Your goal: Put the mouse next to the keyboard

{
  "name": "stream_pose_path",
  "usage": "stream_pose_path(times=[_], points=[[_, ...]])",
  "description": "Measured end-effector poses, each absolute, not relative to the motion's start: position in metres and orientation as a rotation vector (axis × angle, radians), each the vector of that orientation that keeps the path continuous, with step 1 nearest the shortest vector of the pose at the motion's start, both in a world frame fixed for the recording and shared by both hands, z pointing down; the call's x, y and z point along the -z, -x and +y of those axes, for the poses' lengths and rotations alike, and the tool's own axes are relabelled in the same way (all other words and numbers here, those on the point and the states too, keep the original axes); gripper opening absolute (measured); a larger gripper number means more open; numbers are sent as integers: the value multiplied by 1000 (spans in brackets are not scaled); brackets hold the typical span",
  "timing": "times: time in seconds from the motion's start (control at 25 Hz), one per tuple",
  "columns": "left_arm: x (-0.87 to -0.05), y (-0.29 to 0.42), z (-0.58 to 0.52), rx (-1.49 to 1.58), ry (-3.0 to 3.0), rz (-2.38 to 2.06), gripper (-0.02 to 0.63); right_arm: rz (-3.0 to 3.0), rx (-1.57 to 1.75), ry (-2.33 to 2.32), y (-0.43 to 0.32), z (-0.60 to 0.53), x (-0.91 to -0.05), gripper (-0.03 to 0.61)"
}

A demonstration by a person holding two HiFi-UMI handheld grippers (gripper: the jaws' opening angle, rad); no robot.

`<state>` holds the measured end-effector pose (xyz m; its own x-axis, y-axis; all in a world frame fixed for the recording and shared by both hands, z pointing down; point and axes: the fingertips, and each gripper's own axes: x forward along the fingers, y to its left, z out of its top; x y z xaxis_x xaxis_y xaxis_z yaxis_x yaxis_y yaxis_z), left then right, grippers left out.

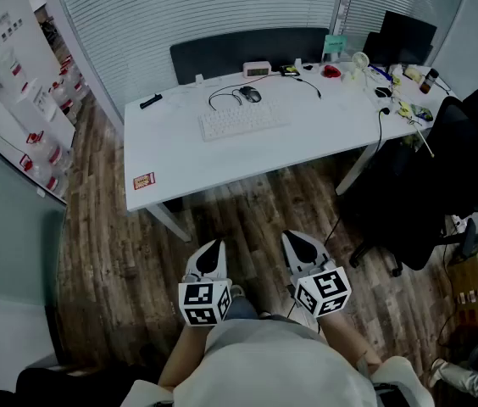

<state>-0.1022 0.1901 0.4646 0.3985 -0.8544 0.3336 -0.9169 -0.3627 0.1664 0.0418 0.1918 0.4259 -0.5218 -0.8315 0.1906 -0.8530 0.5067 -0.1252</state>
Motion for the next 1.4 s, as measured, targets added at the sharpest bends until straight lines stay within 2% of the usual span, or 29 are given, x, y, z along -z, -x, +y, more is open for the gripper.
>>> stream_pose_path(times=[0.2,0.52,1.2,1.4], points=[[-461,79,241,-238,-2353,-1482,11,-2634,-338,-1530,-61,240,-430,2],[-462,85,287,-247,-2350,-1524,11,-2652,-316,-1513,-60,287,-436,2],[-457,73,304,-197,-2362,-1489,12,-2631,-332,-1532,-75,296,-440,2],[-454,71,293,-176,-2373,-1470,15,-2627,-327,-1521,-75,283,-441,107]])
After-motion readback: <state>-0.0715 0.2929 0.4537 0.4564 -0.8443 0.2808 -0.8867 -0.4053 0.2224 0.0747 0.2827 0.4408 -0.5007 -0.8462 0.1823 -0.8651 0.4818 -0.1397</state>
